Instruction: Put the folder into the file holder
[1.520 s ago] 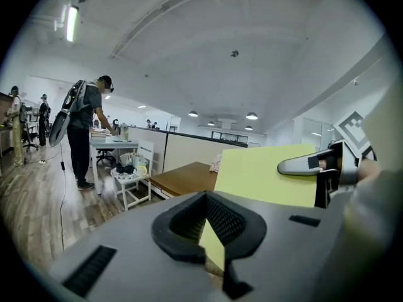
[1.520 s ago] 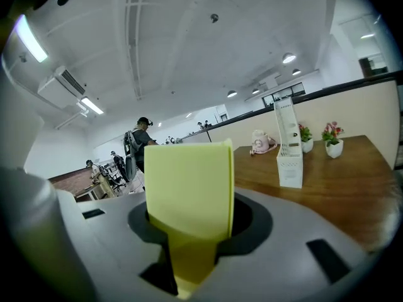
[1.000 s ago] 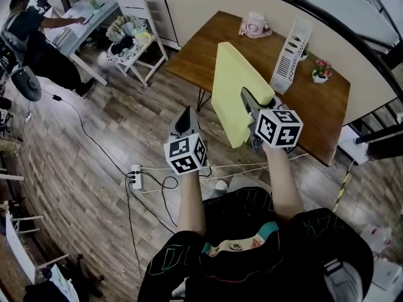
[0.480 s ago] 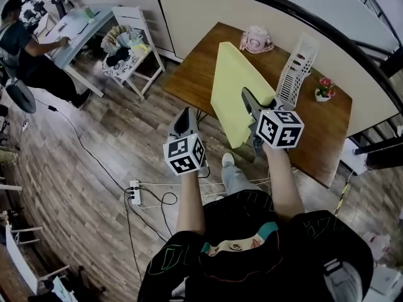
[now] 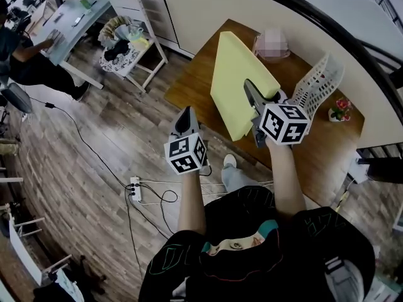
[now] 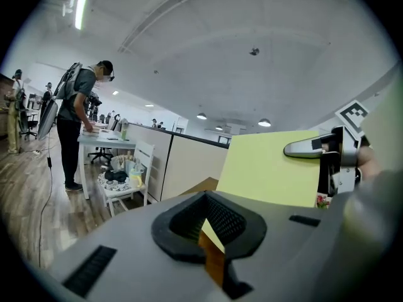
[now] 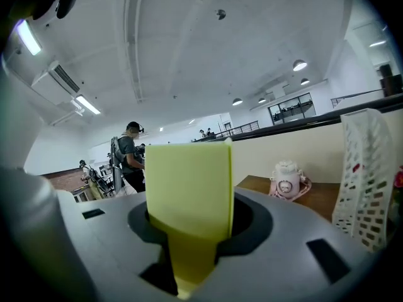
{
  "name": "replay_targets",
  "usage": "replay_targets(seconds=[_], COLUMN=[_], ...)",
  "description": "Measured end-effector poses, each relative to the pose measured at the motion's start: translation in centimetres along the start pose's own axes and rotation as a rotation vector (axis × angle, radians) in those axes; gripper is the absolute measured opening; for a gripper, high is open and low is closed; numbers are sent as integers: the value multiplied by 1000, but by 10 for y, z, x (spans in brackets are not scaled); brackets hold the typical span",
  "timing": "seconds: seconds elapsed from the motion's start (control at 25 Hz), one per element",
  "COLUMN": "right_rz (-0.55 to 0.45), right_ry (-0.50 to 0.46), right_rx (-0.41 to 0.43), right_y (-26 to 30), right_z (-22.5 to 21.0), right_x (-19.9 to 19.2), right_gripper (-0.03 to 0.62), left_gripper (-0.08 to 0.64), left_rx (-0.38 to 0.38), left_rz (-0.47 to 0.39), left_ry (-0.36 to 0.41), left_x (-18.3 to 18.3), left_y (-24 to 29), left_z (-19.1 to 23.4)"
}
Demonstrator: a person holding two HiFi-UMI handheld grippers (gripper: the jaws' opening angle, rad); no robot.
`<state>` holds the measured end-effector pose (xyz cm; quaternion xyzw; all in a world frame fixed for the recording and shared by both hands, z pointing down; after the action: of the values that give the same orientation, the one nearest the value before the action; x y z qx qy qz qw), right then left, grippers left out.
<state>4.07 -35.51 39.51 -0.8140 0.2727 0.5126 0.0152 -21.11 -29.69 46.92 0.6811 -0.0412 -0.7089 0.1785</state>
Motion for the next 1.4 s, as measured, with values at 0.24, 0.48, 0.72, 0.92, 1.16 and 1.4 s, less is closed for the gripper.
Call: replay_targets(seconds=[0.24, 0.48, 0.72, 0.92, 1.16, 1.4], right_rz=[29, 15, -45, -117, -200, -289], right_ry=[0, -8, 0, 16, 45, 68], right_rx=[52, 64, 2, -89, -196, -313], right_y=[58, 83, 86, 70, 37, -12], right_z=[-2, 0, -2, 7, 4, -1], right_x=[12, 27, 43, 45, 46, 46], right_gripper=[166, 166, 166, 166, 166, 166], left_gripper=[1, 0, 0, 1, 0, 1], left_rx=[51, 45, -30, -143, -288, -437], left_rz=[17, -21, -52, -73, -87, -98], left_ry=[-7, 6, 41, 65, 93, 122], left_x=[10, 32, 54, 69, 76, 81], left_y=[36, 61, 82, 96, 110, 112], left_z=[23, 32, 36, 42, 20, -13])
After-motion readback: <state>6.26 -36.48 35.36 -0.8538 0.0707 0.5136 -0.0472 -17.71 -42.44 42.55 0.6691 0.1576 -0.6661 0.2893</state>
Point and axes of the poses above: the fingertips, and each gripper's own axes: y forward along the fingers, z to its left, x out of its top, the point moved 9 cm from there along -y, backward along the fingers, and after that the axes turned 11 degrees about y, right-handed, at the moved point
